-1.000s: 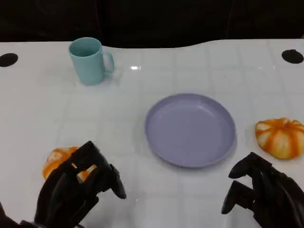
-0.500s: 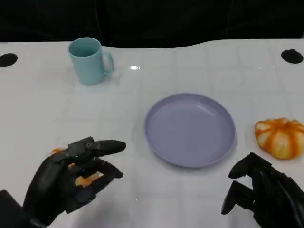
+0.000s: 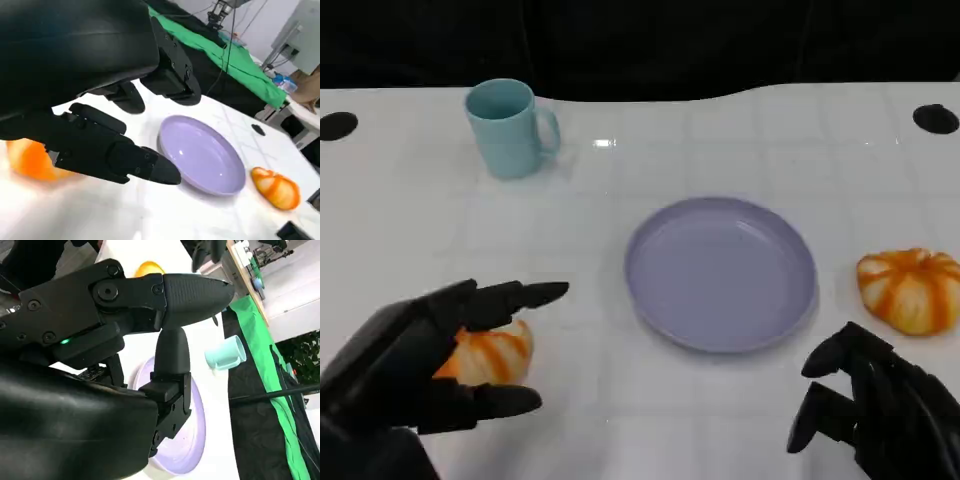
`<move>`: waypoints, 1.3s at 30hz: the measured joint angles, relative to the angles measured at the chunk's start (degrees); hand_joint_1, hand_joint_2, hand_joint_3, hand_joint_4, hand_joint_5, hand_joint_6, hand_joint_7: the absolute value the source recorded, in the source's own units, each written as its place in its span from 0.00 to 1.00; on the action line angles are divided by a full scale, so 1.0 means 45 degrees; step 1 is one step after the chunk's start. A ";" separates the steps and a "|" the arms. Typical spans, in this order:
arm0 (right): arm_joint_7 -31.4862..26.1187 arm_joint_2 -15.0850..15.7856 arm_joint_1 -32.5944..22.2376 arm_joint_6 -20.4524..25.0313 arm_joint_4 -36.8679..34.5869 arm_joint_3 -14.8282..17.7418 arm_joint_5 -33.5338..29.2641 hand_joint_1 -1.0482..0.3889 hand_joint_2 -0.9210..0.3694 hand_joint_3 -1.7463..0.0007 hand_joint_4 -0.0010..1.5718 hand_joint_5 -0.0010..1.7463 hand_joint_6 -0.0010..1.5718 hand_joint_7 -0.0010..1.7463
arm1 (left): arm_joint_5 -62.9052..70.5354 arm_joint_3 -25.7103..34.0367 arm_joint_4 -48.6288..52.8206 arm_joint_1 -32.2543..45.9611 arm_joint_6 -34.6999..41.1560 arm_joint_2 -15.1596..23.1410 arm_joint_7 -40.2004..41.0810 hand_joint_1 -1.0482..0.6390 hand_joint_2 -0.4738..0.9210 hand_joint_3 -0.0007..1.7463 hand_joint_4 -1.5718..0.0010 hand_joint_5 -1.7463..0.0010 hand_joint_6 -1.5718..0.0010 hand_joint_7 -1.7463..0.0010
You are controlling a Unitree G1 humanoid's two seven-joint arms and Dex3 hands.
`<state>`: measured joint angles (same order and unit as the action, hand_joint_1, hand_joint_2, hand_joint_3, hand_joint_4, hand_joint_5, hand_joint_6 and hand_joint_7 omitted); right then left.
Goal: Grasp the bread from the table and place it into the plate.
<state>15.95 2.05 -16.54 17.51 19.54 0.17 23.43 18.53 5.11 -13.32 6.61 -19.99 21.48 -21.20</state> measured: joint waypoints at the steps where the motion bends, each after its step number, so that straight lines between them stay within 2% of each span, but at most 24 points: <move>1: 0.0003 0.0004 0.0001 0.0003 0.0000 0.0002 0.0005 0.37 0.00 0.73 0.39 1.00 0.26 0.96 | 0.0615 0.0000 -0.0219 -0.0030 0.0002 0.0195 0.0197 0.41 0.95 0.00 0.95 0.83 0.82 1.00; 5: 0.0010 0.0014 0.0001 0.0010 0.0000 0.0004 0.0018 0.37 0.00 0.73 0.39 1.00 0.25 0.97 | 0.2131 -0.0106 -0.0750 -0.0052 0.0084 0.0537 0.0763 0.41 0.95 0.00 0.95 0.85 0.83 1.00; 6: 0.0011 0.0015 0.0002 0.0010 0.0000 0.0004 0.0018 0.37 0.00 0.73 0.39 1.00 0.25 0.97 | 0.2274 -0.0134 -0.0796 -0.0052 0.0107 0.0545 0.0806 0.45 0.93 0.00 0.98 0.88 0.86 1.00; 10: 0.0038 0.0042 0.0006 0.0013 -0.0003 0.0014 0.0016 0.37 0.00 0.73 0.39 1.00 0.25 0.97 | 0.5415 -0.0613 -0.1936 -0.0051 0.1420 0.0892 0.0714 0.45 0.92 0.00 1.00 0.93 0.89 1.00; 15: 0.0069 0.0077 0.0002 0.0011 0.0001 0.0012 0.0015 0.37 0.00 0.72 0.39 1.00 0.24 0.97 | 0.7394 -0.1328 -0.2813 -0.0316 0.3251 0.1075 -0.0750 0.42 0.92 0.00 1.00 0.96 0.91 1.00; 21: 0.0068 0.0088 0.0000 0.0011 0.0002 0.0015 0.0013 0.37 0.00 0.72 0.39 1.00 0.25 0.97 | 0.7999 -0.2003 -0.2771 -0.0982 0.4345 0.1380 -0.2129 0.39 0.92 0.00 0.99 0.97 0.90 0.99; 24: 0.0067 0.0087 -0.0001 0.0014 0.0013 0.0014 0.0019 0.37 0.00 0.72 0.38 1.00 0.24 0.97 | 0.8210 -0.2326 -0.2330 -0.1414 0.4656 0.1412 -0.2350 0.39 0.91 0.00 0.99 0.97 0.89 0.99; 29: 0.0064 0.0083 -0.0014 0.0015 0.0030 0.0026 0.0026 0.36 0.00 0.72 0.39 1.00 0.25 0.97 | 0.8246 -0.2811 -0.1357 -0.2094 0.4911 0.1470 -0.2420 0.30 0.93 0.00 0.97 0.96 0.89 1.00; 34: 0.0061 0.0081 -0.0020 0.0054 0.0074 0.0037 0.0076 0.36 0.00 0.72 0.39 1.00 0.25 0.97 | 0.8369 -0.3589 0.0572 -0.2961 0.5125 0.1516 -0.2371 0.38 0.92 0.00 0.98 0.97 0.90 1.00; 39: 0.0062 0.0091 -0.0024 0.0165 0.0096 0.0049 0.0200 0.36 0.00 0.72 0.39 1.00 0.24 0.97 | 0.8301 -0.4203 0.2285 -0.3930 0.5437 0.1499 -0.2282 0.37 0.92 0.00 0.98 0.97 0.90 1.00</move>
<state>16.22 2.46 -16.64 18.25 19.97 0.39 24.33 55.88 -13.80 -3.04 -11.07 4.48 28.23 -31.47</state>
